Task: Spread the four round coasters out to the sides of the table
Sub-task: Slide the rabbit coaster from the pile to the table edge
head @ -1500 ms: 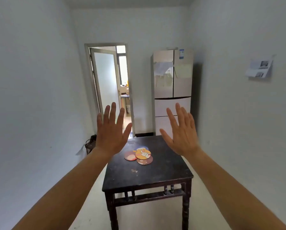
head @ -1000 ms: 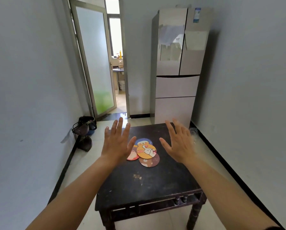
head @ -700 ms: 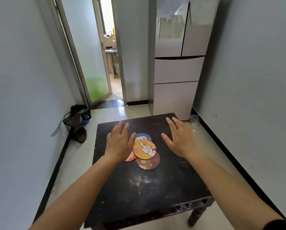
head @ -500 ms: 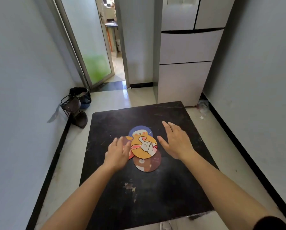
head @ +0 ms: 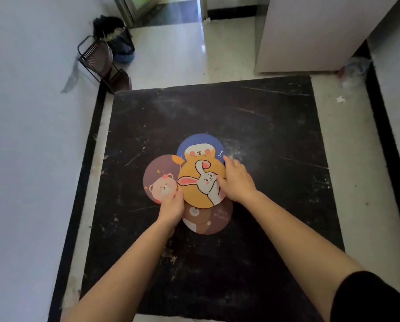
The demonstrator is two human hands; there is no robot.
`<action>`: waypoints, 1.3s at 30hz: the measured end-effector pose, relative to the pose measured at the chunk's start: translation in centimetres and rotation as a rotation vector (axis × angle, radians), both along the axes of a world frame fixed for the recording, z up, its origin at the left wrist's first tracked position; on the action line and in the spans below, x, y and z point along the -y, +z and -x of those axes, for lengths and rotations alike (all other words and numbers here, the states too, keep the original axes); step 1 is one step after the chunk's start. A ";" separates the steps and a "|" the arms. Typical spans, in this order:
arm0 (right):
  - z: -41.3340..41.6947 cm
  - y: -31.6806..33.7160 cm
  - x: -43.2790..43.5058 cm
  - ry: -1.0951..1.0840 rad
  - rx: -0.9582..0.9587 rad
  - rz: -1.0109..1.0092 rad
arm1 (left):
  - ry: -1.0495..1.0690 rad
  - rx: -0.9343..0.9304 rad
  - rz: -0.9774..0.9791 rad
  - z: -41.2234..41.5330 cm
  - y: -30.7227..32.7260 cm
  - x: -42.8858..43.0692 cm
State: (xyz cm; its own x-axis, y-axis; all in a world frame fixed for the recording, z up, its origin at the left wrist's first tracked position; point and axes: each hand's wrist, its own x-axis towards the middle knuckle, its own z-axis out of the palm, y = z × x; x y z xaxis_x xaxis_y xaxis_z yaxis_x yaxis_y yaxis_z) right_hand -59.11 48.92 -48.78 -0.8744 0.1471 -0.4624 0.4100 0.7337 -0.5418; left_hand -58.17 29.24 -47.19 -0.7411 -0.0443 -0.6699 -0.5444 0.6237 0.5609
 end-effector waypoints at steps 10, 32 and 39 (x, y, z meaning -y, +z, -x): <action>-0.3 -0.5 0.0 -0.212 -0.074 0.237 | 0.195 0.115 -0.004 0.1 -0.2 -0.7; -23.8 1.3 7.9 -0.674 0.041 0.344 | 0.037 -0.004 -0.139 -16.0 1.2 8.9; -27.7 -0.8 9.9 -0.547 0.118 0.280 | 0.007 0.173 -0.133 -20.4 -1.5 10.9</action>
